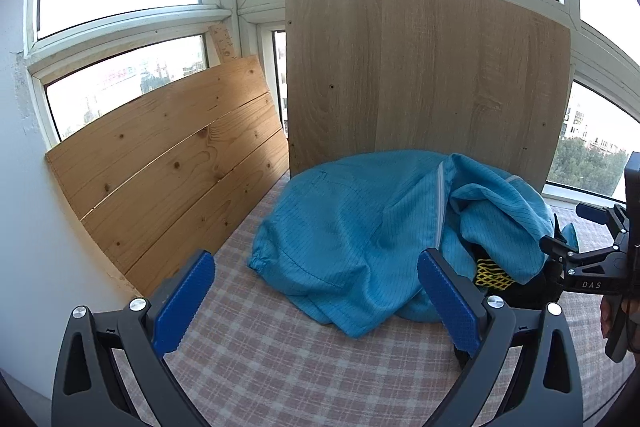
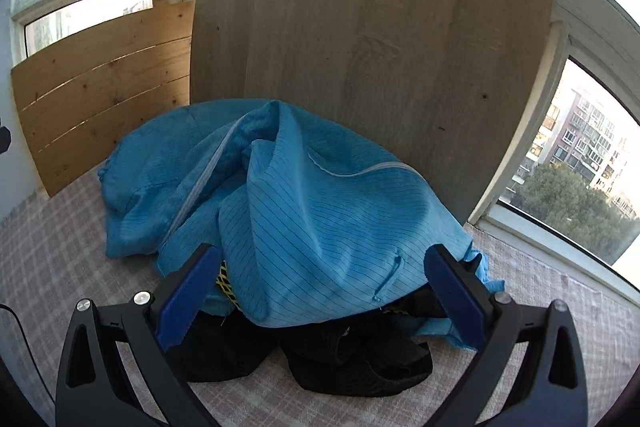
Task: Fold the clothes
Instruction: 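Move both tools toward the crumpled blue shirt on the black jacket, then grasp the blue shirt with the right gripper and lift it up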
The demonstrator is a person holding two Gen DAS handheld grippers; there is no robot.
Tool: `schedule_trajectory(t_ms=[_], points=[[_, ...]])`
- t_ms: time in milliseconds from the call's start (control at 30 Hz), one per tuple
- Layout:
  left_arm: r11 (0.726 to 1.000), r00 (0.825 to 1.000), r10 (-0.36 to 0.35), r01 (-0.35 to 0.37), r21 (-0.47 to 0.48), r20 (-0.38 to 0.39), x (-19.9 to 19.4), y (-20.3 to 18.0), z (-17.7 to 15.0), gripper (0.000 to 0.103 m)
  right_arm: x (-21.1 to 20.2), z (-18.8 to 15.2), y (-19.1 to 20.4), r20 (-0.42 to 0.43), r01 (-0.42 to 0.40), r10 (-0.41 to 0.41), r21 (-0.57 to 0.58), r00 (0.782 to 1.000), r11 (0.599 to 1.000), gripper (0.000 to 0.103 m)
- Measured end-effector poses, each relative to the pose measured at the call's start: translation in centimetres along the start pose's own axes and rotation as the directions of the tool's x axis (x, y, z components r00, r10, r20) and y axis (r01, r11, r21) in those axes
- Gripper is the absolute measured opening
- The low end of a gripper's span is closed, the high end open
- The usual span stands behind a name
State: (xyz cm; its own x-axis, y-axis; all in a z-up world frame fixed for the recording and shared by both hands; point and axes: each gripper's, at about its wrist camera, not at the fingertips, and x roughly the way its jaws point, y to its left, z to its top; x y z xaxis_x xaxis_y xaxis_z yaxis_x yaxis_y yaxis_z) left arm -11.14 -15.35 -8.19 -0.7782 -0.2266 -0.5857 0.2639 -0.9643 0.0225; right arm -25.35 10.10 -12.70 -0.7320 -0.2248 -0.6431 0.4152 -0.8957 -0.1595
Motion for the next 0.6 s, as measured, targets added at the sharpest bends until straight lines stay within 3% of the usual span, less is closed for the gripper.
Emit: schedule_trajectory(t_ms=[233, 300, 333, 367, 400, 433, 500, 600], points=[[1.000, 0.999, 0.017, -0.018, -0.011, -0.037, 1.3, 1.9, -0.7, 0.102, 5.1, 1.4, 1.1, -0.154, 0.031, -0.039, -0.050, 0.987, 0.998, 0.103], [1.000, 0.999, 0.014, -0.014, -0.001, -0.046, 1.7, 1.7, -0.7, 0.102, 6.2, 1.6, 0.7, -0.200, 0.057, -0.063, -0.036, 0.978, 0.998, 0.095], [1.000, 0.999, 0.009, -0.009, 0.002, -0.053, 2.0, 1.6, -0.8, 0.102, 6.6, 1.5, 0.4, -0.219, 0.060, -0.064, -0.024, 0.974, 0.998, 0.073], [1.000, 0.998, 0.004, -0.004, 0.006, -0.059, 2.2, 1.5, -0.8, 0.102, 7.0, 1.5, 0.1, -0.238, 0.046, -0.047, -0.007, 0.970, 0.999, 0.039], [1.000, 0.998, -0.001, 0.002, 0.008, -0.064, 2.4, 1.4, -0.8, 0.102, 7.4, 1.4, -0.1, -0.258, 0.020, -0.016, 0.010, 0.966, 1.000, 0.021], [1.000, 0.998, -0.005, 0.006, 0.010, -0.066, 2.6, 1.3, -0.7, 0.102, 7.6, 1.3, -0.4, -0.276, -0.004, 0.010, 0.021, 0.961, 1.000, 0.010], [1.000, 0.998, -0.009, 0.010, 0.019, -0.067, 2.8, 1.0, -0.7, 0.102, 7.6, 1.2, -0.8, -0.280, -0.025, 0.031, 0.023, 0.960, 0.999, 0.008], [0.999, 0.998, -0.012, 0.015, 0.042, -0.067, 3.0, 0.6, -0.5, 0.102, 5.4, 2.7, -2.4, -0.209, -0.058, 0.076, 0.092, 0.975, 0.994, 0.004]])
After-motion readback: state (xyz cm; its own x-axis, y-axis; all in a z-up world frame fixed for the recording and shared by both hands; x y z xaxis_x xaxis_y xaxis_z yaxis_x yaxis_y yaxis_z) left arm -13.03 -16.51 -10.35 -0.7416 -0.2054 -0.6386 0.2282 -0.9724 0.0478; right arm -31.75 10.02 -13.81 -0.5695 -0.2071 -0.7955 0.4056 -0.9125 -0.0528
